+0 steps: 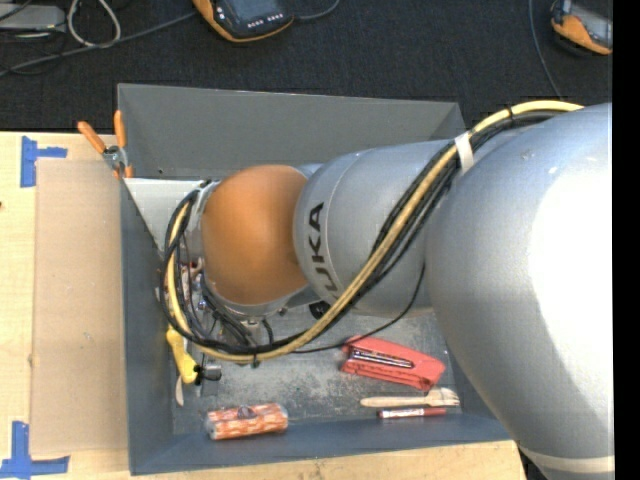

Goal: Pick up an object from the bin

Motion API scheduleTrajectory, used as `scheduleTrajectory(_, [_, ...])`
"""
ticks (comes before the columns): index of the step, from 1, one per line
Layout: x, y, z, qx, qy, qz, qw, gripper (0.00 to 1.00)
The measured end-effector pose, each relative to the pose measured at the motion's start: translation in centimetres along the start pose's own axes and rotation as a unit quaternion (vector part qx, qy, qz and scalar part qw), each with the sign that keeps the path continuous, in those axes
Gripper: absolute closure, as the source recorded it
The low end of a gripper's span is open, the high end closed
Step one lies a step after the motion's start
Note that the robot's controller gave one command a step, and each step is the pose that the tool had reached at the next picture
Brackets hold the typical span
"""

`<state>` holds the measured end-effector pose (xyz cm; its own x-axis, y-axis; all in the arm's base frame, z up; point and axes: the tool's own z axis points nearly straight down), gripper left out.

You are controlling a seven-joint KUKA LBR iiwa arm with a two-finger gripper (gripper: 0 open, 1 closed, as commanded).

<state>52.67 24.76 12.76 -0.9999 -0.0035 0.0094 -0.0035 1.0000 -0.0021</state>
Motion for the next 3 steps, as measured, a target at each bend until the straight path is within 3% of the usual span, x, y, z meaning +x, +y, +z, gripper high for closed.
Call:
scheduleTrajectory(1, [-0.2,-0.1,-0.5,-0.001,-0.0035,0.003,1.0000,0.00])
scheduleTrajectory(2, [3.5,-5.0,5.7,-0.003,-0.0067,0.013,0.9999,0.00])
scheduleTrajectory(3, [2.7,-7.8,5.7,-0.005,-0.0133,-0.060,0.9981,0.00])
